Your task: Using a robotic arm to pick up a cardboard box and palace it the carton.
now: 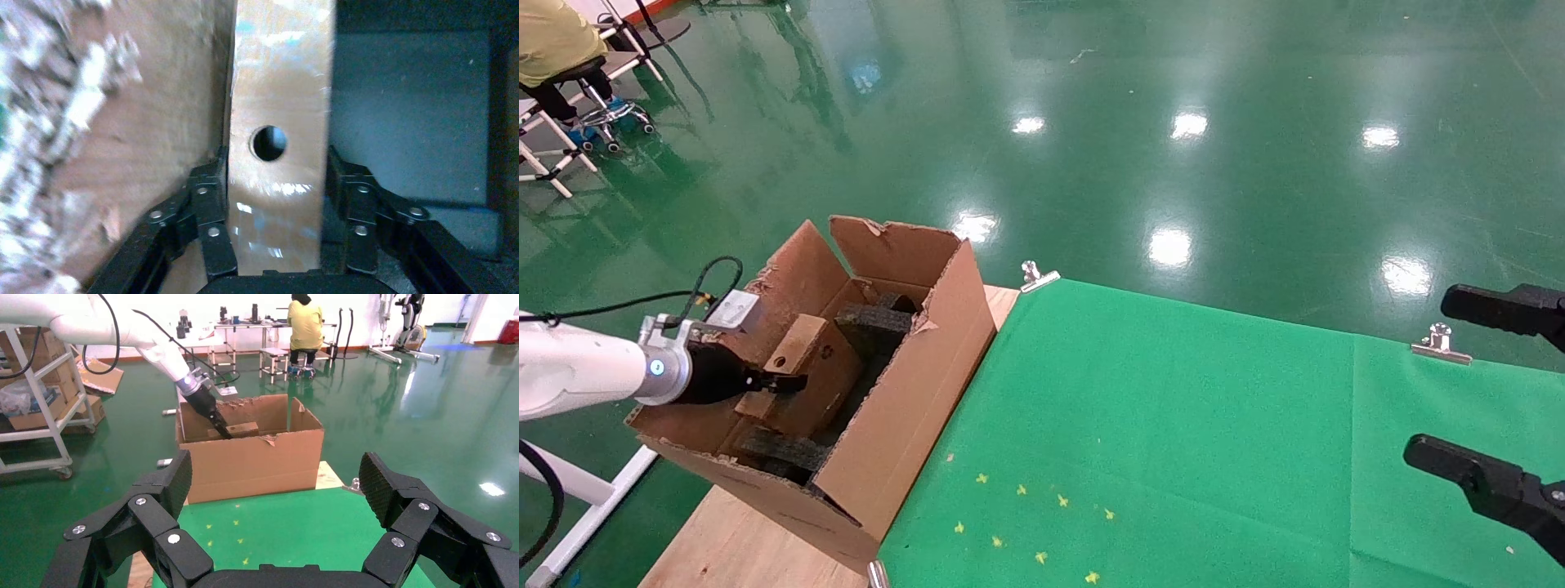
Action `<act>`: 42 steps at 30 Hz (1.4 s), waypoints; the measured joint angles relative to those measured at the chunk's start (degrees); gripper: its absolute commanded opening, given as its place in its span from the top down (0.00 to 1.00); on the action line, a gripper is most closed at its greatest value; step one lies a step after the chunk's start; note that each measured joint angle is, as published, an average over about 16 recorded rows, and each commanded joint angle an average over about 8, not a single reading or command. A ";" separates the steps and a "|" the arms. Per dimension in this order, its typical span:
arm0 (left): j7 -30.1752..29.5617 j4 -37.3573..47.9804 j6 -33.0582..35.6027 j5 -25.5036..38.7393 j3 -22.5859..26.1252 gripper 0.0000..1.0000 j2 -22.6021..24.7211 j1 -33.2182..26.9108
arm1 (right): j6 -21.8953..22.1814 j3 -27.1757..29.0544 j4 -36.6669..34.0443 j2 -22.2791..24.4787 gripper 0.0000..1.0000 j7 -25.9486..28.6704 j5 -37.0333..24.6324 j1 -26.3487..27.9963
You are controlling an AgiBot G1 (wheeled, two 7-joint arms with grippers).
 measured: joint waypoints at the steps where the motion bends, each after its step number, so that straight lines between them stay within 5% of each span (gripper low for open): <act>1: 0.02 -0.09 0.16 0.03 0.02 0.00 -0.09 -0.24 | 0.00 0.00 0.00 0.00 0.00 0.00 0.00 0.00; 13: -0.59 -3.05 4.85 -1.01 -0.68 0.00 -2.21 -6.22 | 0.00 0.00 0.00 0.00 0.00 0.00 0.00 0.00; 23: -3.57 -9.59 17.07 -8.12 -5.07 0.00 -5.93 -12.43 | 0.00 0.00 0.00 0.00 0.00 0.00 0.00 0.00; 33: -8.18 -14.94 32.57 -21.02 -12.17 0.00 -8.20 -11.89 | 0.01 0.00 0.00 0.00 0.00 0.00 0.00 -0.01; 42: -9.58 -16.54 37.37 -26.11 -14.77 0.00 -8.36 -10.01 | 0.01 0.01 -0.01 0.01 0.00 0.00 0.01 -0.01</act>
